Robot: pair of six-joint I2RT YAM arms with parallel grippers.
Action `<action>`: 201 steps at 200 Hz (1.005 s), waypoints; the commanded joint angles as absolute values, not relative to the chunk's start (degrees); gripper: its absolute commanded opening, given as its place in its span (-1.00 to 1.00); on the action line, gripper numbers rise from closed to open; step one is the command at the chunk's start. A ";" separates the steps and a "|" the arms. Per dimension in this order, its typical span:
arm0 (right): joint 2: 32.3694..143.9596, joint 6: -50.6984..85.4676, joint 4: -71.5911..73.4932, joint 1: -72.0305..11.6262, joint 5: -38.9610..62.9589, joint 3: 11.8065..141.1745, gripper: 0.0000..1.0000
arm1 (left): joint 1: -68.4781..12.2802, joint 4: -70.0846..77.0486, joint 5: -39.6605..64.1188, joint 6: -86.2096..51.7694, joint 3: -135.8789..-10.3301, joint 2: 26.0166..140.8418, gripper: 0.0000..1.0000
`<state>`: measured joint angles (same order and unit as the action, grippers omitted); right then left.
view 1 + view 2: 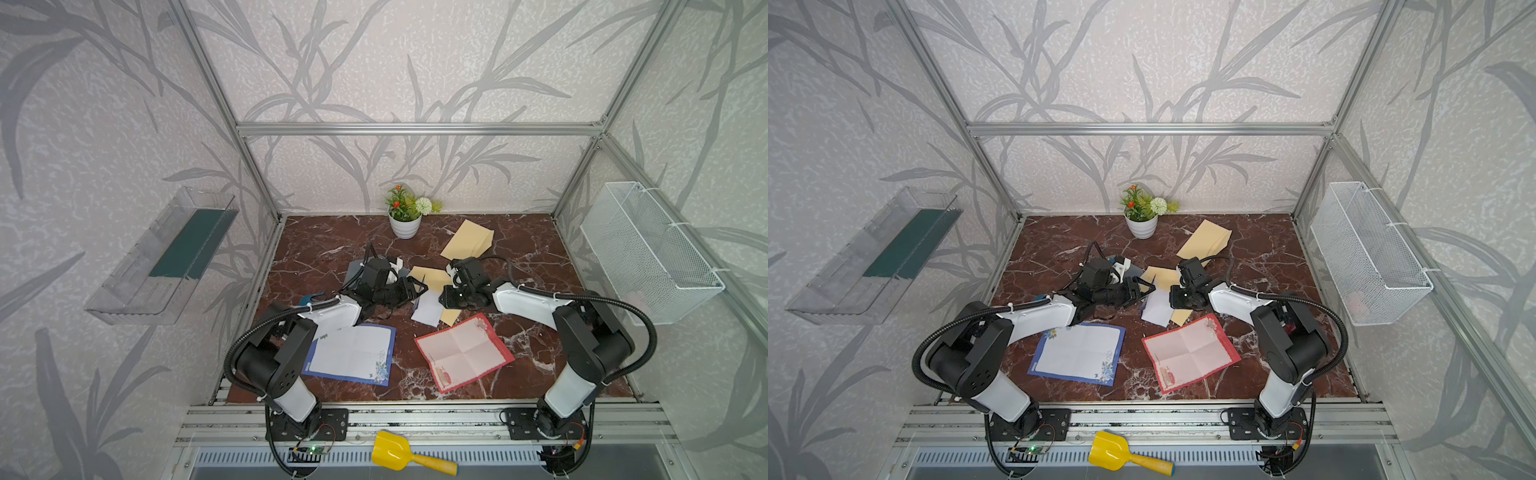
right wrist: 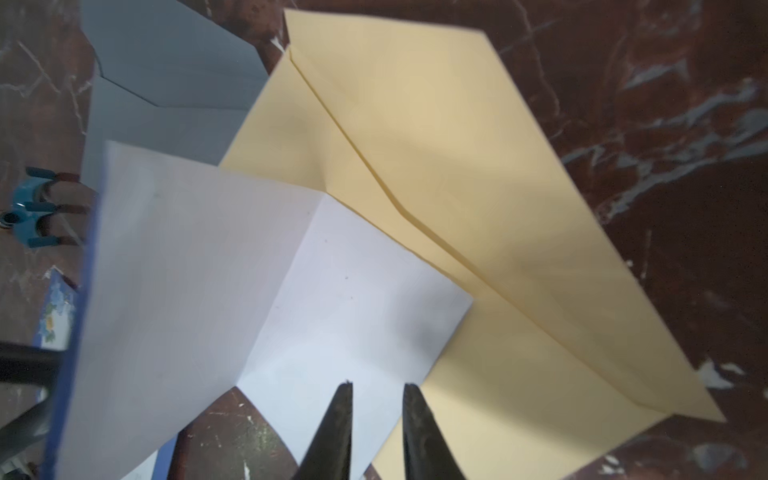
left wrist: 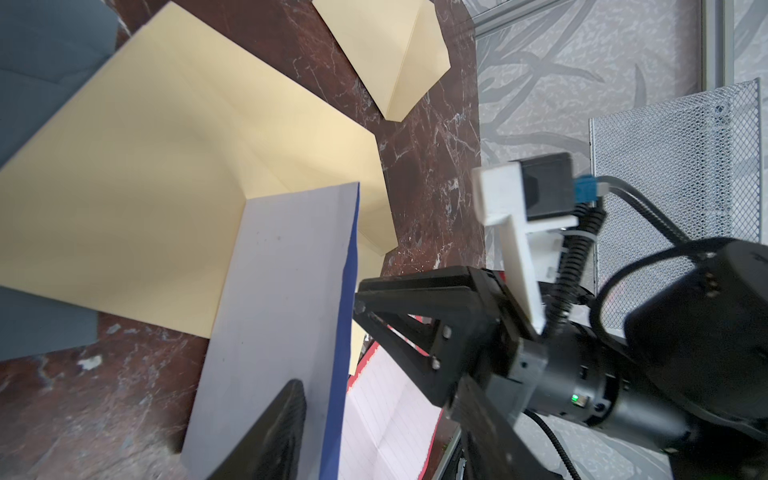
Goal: Fold the letter paper in half and place it into the envelope
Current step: Fold the letter paper into the envelope.
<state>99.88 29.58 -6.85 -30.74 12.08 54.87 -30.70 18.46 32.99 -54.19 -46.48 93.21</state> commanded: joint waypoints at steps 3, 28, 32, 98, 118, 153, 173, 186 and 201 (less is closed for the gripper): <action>102.60 28.56 -5.51 -30.84 12.74 53.87 -0.55 | -31.43 19.05 32.53 -54.95 -48.41 94.19 0.17; 103.36 29.22 -3.66 -30.54 13.43 52.77 -0.55 | -32.39 19.56 32.17 -55.28 -49.35 95.29 0.18; 103.36 29.34 -3.33 -30.50 13.57 52.62 -0.55 | -32.56 19.68 32.09 -55.28 -49.52 95.58 0.17; 99.65 32.55 2.29 -26.68 18.60 49.12 -0.55 | -34.18 24.13 31.58 -58.10 -50.27 102.12 0.18; 96.87 32.62 1.69 -25.71 18.57 48.91 -0.55 | -34.14 23.87 30.52 -58.02 -49.89 103.16 0.18; 93.81 32.04 -0.39 -25.14 18.56 49.02 -0.54 | -34.11 24.17 29.88 -58.46 -49.68 105.06 0.18; 92.88 31.99 -1.33 -25.11 18.33 48.89 -0.53 | -34.19 24.75 30.15 -58.97 -49.89 105.92 0.18; 91.76 32.25 -1.51 -24.90 18.07 48.40 -0.53 | -34.29 23.74 29.82 -58.90 -50.31 106.18 0.17; 89.60 32.19 -2.52 -24.40 18.13 48.08 -0.54 | -34.35 20.60 28.33 -58.32 -50.95 106.17 0.18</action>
<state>93.58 31.92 0.38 -25.10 18.13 49.08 -34.11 23.09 30.46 -58.04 -49.36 105.69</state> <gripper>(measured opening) 0.232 0.587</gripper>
